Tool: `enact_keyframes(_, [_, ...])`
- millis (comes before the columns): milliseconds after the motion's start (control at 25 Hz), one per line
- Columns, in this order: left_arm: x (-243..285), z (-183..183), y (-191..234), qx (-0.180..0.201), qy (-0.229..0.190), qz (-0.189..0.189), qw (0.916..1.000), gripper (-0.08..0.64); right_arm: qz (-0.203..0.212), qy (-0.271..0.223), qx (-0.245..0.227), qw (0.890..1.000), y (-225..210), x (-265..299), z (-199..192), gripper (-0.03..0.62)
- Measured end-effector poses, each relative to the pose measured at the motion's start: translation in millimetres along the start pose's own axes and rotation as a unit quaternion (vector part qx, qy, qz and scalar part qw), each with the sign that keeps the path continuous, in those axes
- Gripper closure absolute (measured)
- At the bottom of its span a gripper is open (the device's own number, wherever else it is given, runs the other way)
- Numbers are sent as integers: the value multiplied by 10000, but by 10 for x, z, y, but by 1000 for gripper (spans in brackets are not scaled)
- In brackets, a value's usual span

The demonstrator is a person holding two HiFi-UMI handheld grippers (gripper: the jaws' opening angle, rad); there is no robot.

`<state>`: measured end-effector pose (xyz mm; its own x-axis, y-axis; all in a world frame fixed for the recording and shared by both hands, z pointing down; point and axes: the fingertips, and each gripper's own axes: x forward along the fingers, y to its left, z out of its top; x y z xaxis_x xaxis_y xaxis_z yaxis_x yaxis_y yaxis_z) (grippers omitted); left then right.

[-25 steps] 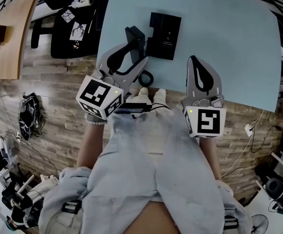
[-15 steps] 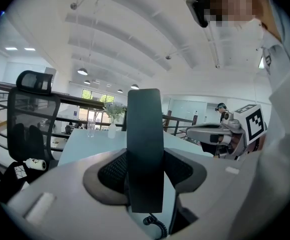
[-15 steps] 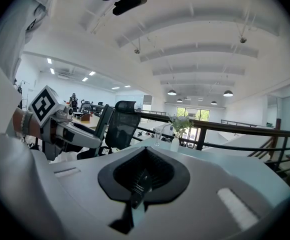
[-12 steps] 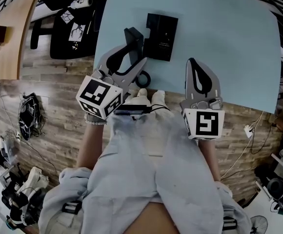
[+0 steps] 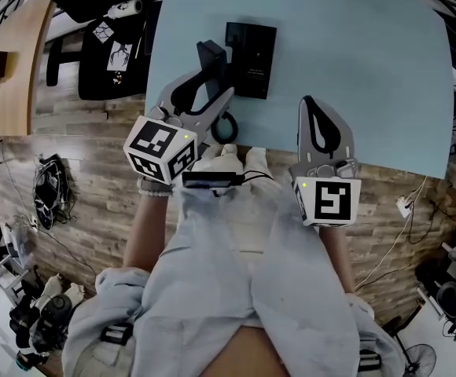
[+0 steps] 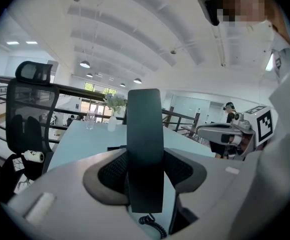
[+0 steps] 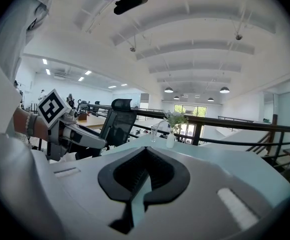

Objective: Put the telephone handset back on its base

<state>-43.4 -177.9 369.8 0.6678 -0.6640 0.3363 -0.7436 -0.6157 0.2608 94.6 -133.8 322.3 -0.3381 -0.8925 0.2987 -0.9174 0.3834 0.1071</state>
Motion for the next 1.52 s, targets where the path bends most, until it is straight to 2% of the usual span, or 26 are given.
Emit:
enact_keyframes(680, [472, -255, 333, -302, 532, 220, 9979, 336, 62, 209, 111, 9997, -118, 139, -175, 586])
enact_keyframes(1000, [680, -367, 521, -616, 682, 346, 9952, 336, 68, 275, 170, 9995, -151, 210, -228, 586])
enact_keyframes(1520, [911, -618, 714, -882, 1042, 641, 9886, 336, 51, 341, 307, 9989, -243, 253, -272, 586])
